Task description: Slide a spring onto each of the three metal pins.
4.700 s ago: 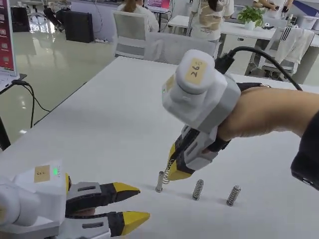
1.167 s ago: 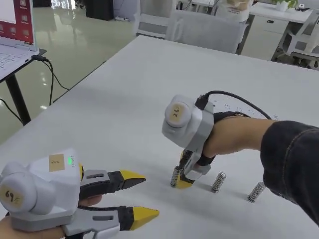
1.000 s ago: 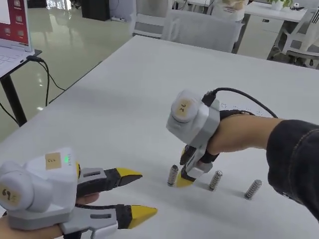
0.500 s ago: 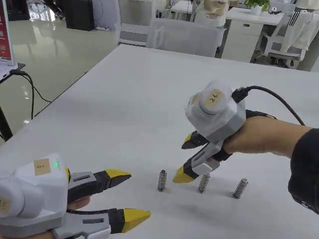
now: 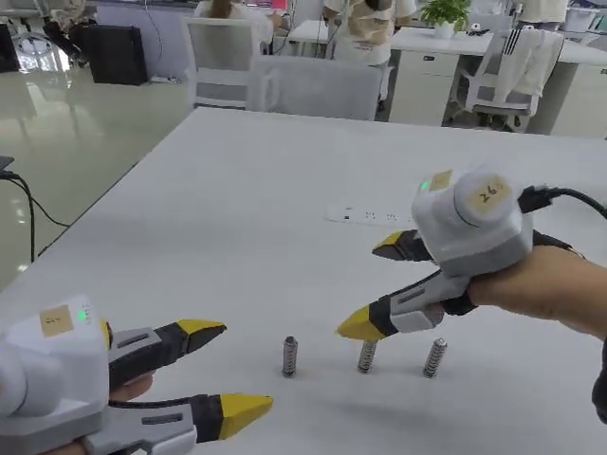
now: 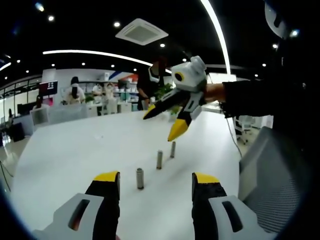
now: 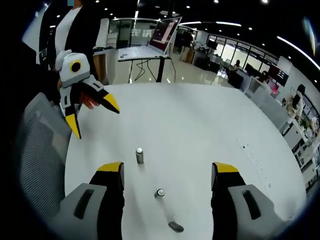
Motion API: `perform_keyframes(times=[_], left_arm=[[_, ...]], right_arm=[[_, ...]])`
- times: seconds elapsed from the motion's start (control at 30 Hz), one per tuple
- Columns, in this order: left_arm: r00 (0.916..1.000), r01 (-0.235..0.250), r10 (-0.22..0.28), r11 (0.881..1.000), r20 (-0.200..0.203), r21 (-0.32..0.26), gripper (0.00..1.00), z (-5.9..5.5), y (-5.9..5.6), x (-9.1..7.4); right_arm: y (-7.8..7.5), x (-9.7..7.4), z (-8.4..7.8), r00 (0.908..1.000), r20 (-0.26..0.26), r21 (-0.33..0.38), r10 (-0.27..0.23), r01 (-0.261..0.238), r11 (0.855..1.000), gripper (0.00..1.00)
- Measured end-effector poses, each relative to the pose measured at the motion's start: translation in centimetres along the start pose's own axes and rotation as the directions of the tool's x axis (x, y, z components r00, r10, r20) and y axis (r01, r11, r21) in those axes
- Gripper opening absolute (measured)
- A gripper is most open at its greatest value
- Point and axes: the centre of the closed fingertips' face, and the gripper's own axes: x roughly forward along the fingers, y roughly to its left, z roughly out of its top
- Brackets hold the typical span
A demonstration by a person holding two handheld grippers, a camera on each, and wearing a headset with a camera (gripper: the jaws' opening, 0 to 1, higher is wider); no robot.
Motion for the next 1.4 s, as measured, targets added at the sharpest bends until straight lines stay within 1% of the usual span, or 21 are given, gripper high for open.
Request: perform_keyframes(times=[0.07,0.2,0.27,0.33,0.4,0.5,0.63,0.77,0.87,1.07,1.13,1.27,1.33,1.4], left_arm=[[1.0000,0.000,0.000,1.000,-0.001,0.003,0.53,0.1,-0.1,0.0],[1.0000,-0.002,0.002,1.000,-0.002,-0.001,0.55,0.1,-0.1,0.0],[1.0000,-0.005,0.005,1.000,-0.003,-0.006,0.55,0.1,-0.1,0.0],[1.0000,-0.009,0.009,1.000,-0.003,-0.011,0.56,0.1,0.0,0.0],[0.9999,-0.012,0.012,1.000,-0.001,-0.011,0.56,0.2,0.0,-0.1],[0.9998,-0.018,0.018,1.000,0.003,-0.013,0.57,0.3,0.2,-0.1],[0.9997,-0.024,0.024,1.000,0.001,-0.015,0.58,0.4,0.2,-0.1],[0.9997,-0.022,0.022,1.000,-0.005,-0.013,0.58,0.3,0.1,0.0],[0.9997,-0.026,0.025,1.000,-0.006,-0.017,0.59,0.3,0.2,0.0],[0.9994,-0.034,0.034,0.999,-0.007,-0.023,0.59,0.1,0.1,-0.4],[0.9992,-0.040,0.039,0.999,-0.004,-0.028,0.60,0.1,0.1,-0.5],[0.9989,-0.047,0.047,0.998,-0.002,-0.030,0.60,0.0,0.3,-0.7],[0.9987,-0.051,0.050,0.998,-0.004,-0.031,0.61,0.0,0.3,-0.7],[0.9987,-0.051,0.050,0.998,-0.007,-0.031,0.61,0.0,0.3,-0.7]], right_arm=[[-0.1,-0.9,-0.1,0.9992,0.032,0.017,-0.022,0.022,1.000,0.71],[-0.1,-2.2,-0.8,0.9957,0.073,0.050,-0.056,0.052,0.997,0.74],[0.0,-2.7,-1.4,0.9943,0.081,0.064,-0.069,0.064,0.996,0.75],[-0.1,-3.4,-2.3,0.9917,0.090,0.080,-0.092,0.085,0.993,0.76],[-0.2,-4.1,-3.1,0.9899,0.095,0.105,-0.105,0.095,0.990,0.77],[-0.2,-5.0,-3.9,0.9860,0.113,0.136,-0.123,0.107,0.985,0.78],[0.0,-5.8,-5.0,0.9806,0.132,0.161,-0.145,0.123,0.979,0.79],[0.2,-6.1,-5.8,0.9757,0.151,0.197,-0.159,0.128,0.972,0.79],[0.6,-6.2,-6.1,0.9736,0.159,0.197,-0.164,0.132,0.972,0.80],[1.0,-6.2,-6.7,0.9660,0.181,0.223,-0.184,0.142,0.964,0.81],[1.4,-6.1,-6.9,0.9659,0.184,0.226,-0.182,0.139,0.964,0.81],[1.9,-5.8,-7.8,0.9682,0.173,0.231,-0.181,0.139,0.963,0.82],[2.0,-5.9,-7.9,0.9667,0.174,0.236,-0.188,0.144,0.961,0.82],[2.2,-5.9,-7.8,0.9644,0.184,0.242,-0.190,0.142,0.960,0.82]])
